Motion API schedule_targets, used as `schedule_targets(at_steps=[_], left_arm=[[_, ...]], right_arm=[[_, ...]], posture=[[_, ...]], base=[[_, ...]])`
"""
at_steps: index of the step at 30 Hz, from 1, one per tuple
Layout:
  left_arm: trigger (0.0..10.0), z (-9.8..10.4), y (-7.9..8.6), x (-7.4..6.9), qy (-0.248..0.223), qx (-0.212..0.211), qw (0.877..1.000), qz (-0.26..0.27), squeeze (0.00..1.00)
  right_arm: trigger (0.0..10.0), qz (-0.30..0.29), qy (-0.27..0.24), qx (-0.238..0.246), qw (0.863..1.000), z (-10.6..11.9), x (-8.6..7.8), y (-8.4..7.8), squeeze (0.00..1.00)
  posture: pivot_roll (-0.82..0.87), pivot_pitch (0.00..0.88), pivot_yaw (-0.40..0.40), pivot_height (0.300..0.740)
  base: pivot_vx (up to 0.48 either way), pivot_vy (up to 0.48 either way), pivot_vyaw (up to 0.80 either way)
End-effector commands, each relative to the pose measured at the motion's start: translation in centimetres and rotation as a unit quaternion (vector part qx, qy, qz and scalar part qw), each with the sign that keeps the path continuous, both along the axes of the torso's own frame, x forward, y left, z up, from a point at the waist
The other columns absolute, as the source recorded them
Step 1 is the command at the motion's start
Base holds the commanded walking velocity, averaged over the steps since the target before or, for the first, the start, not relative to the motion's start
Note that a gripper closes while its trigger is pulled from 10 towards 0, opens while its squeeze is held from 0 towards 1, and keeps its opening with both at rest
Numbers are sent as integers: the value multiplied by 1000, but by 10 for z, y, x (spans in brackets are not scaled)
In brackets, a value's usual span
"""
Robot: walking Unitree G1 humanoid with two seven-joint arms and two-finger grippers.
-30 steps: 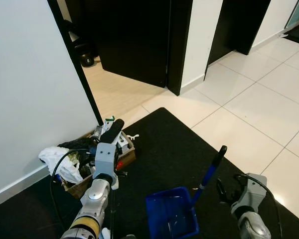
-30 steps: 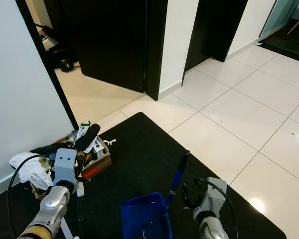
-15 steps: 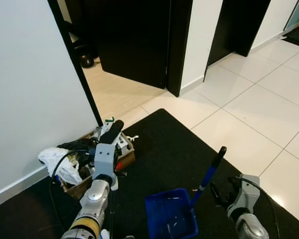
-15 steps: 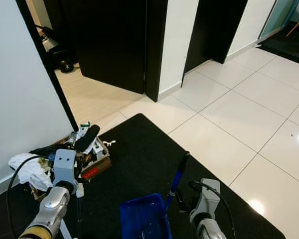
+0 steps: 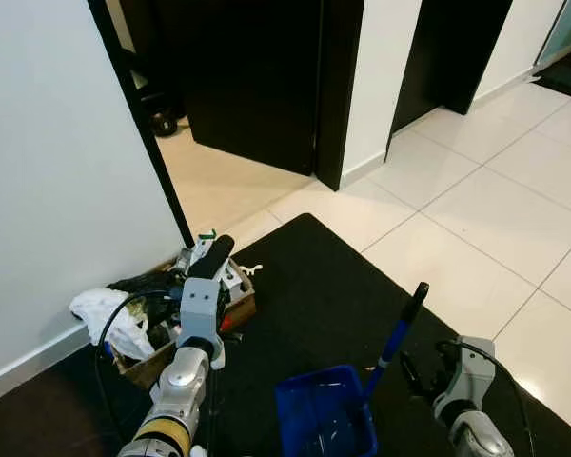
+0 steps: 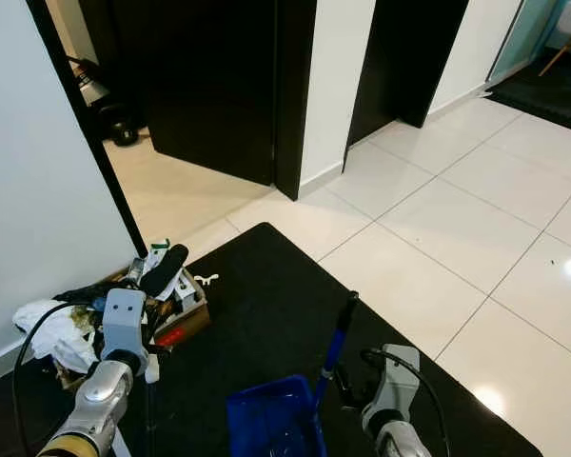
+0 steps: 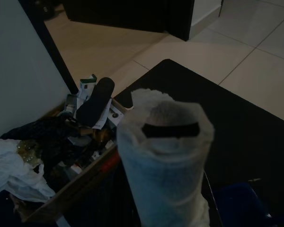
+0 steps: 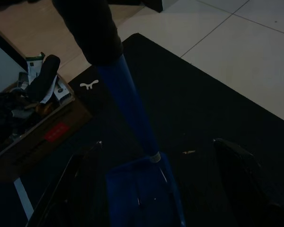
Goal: Sweep floor
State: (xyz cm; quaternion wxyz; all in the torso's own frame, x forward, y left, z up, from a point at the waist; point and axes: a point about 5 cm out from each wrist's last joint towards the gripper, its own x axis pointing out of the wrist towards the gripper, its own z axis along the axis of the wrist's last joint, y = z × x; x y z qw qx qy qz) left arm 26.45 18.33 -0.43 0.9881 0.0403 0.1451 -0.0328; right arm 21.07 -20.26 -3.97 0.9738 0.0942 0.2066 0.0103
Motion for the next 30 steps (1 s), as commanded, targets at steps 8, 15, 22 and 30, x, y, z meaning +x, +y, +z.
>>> schedule_targets(at_steps=[8,15,22,30], left_arm=[[10000,-31,2,-29,96,-10,995,15,0],[10000,-30,2,-27,92,-9,996,16,0],[10000,-30,2,-26,91,-10,996,18,0],[10000,-28,2,-24,86,-10,996,19,0]], right_arm=[[10000,-1,10,4,1000,-2,0,-2,0],[10000,0,5,4,1000,0,2,-2,0],[10000,0,4,4,1000,1,3,-3,0],[10000,0,0,3,1000,3,5,-4,0]], posture=[[31,22,-18,740],[32,37,-20,740],[33,46,-21,740],[29,70,-24,740]], base=[[0,0,0],[0,0,0],[0,0,0],[0,0,0]])
